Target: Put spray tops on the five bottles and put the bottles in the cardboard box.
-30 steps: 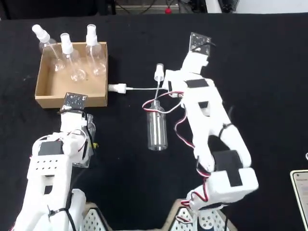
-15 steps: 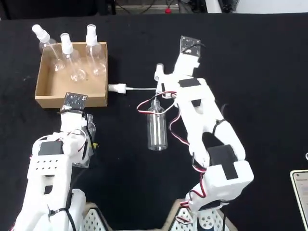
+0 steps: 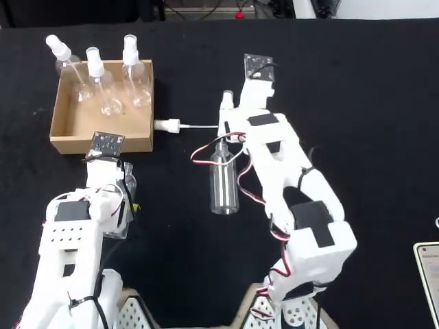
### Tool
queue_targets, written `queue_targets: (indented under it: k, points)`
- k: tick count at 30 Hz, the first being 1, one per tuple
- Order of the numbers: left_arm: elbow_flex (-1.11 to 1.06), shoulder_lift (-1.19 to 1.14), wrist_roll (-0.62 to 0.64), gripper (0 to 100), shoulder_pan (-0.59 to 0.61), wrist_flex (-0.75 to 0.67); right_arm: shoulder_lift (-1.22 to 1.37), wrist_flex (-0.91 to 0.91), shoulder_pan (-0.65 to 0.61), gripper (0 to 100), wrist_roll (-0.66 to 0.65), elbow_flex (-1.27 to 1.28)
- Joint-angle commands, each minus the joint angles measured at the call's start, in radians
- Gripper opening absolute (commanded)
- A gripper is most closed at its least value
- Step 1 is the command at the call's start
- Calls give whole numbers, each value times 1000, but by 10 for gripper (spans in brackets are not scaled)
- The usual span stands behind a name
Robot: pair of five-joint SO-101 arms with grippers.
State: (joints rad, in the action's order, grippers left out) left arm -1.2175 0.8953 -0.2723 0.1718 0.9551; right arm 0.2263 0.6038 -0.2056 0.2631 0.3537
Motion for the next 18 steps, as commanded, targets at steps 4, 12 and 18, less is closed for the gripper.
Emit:
queue_targets:
  k: [4,12,18]
  points:
    - [4,12,5,206,4,-14,-7,-35,-15,140,-12,-15]
    - [-2,18,5,206,5,-15,-4,-69,-17,128,-12,-15]
    - [-8,21,5,206,4,-17,-2,-46,-17,126,-12,-8]
